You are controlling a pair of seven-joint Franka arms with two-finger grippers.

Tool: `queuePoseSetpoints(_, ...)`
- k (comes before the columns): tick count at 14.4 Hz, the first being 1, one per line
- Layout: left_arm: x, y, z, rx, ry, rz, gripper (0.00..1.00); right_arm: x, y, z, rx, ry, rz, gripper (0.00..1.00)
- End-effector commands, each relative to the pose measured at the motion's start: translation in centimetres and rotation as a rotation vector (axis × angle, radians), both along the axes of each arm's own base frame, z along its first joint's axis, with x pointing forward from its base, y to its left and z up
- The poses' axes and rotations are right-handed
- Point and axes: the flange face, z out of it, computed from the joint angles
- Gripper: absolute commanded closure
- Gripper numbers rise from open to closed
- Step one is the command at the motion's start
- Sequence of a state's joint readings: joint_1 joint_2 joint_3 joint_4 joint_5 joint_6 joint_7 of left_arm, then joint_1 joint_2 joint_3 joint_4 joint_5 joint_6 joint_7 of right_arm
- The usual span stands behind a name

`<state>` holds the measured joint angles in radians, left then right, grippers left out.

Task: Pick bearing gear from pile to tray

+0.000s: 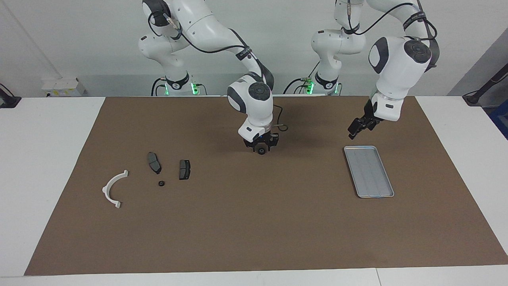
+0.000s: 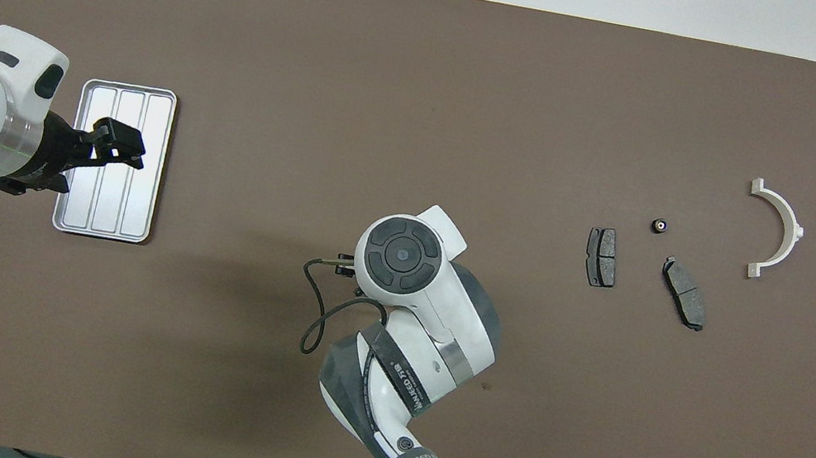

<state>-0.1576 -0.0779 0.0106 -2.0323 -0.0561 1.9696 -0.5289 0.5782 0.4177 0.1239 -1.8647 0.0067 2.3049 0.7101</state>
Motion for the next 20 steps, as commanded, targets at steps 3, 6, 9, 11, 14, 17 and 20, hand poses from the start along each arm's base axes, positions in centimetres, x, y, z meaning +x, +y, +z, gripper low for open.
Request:
queuePoseSetpoints(3, -1.8, -3.5, -0.3, -0.001, -0.021, 0.072, 0.00, 3.3, -3.2, 3.5, -0.004, -0.016, -0.019, 0.13)
queuePoseSetpoints(6, -2.4, -8.1, -1.7, -0.013, -0.043, 0.112, 0.00, 7.3, -8.9, 8.8, 0.004, -0.049, -0.010, 0.13)
queuePoseSetpoints(9, -3.7, -14.3, -3.7, -0.019, -0.039, 0.125, 0.00, 9.6, -15.0, 13.6, 0.012, -0.097, -0.006, 0.13)
queuePoseSetpoints(11, -4.5, -18.6, -5.8, -0.018, -0.032, 0.096, 0.00, 11.3, -20.6, 15.7, 0.005, -0.111, 0.035, 0.13)
queuePoseSetpoints(14, -5.1, -25.6, -7.9, -0.009, -0.012, 0.044, 0.00, 12.6, -29.2, 17.0, -0.015, -0.096, 0.118, 0.13)
queuePoseSetpoints(17, -3.8, -31.7, -12.7, 0.024, 0.020, 0.051, 0.00, 12.9, -36.1, 16.4, -0.026, -0.063, 0.183, 0.13)
queuePoseSetpoints(20, -5.4, -33.2, -14.5, 0.051, 0.007, 0.002, 0.00, 12.6, -37.7, 15.2, -0.027, -0.054, 0.174, 0.13)
